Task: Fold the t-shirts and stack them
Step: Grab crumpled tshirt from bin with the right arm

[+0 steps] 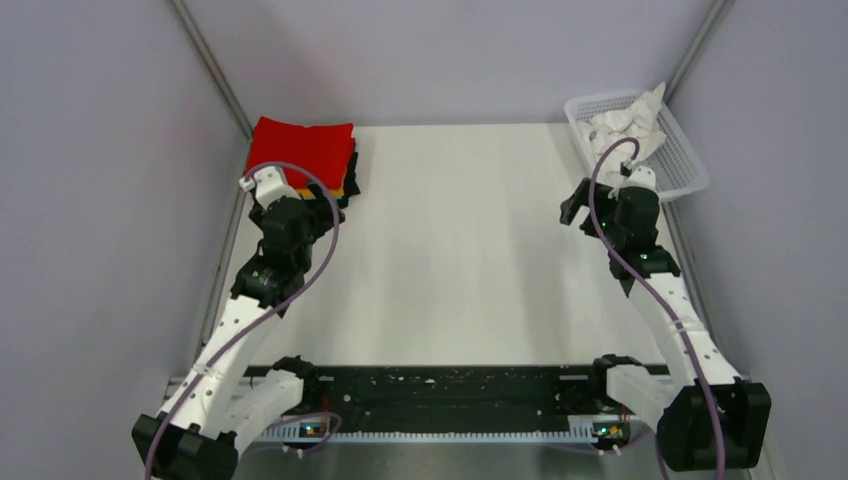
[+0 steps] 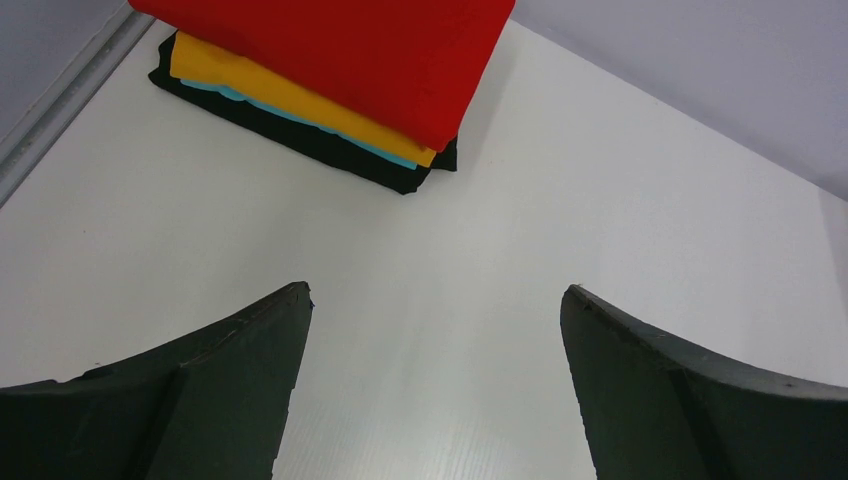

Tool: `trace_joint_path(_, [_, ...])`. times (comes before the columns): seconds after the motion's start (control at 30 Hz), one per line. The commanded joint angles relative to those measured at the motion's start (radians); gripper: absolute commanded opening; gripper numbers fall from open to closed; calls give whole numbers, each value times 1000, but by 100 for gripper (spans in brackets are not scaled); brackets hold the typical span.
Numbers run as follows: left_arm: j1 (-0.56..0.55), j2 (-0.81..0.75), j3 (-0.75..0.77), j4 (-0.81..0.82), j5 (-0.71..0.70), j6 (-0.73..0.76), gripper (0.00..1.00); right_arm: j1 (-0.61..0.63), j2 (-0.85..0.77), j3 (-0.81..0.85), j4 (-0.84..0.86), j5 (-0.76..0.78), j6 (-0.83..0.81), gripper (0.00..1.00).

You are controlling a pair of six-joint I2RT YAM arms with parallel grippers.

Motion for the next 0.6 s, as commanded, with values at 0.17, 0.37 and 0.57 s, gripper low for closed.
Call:
trace_joint_path(0.17, [0, 87, 39, 165, 0, 32, 99, -5, 83, 68, 209, 75, 7, 99])
trace_joint_path(0.37, [0, 170, 110, 232, -1, 86, 99, -86, 353, 324, 165, 128, 26, 99])
trace_joint_path(0.57, [0, 226, 167, 212, -47, 123, 99, -229, 693, 674, 10, 141, 63, 99])
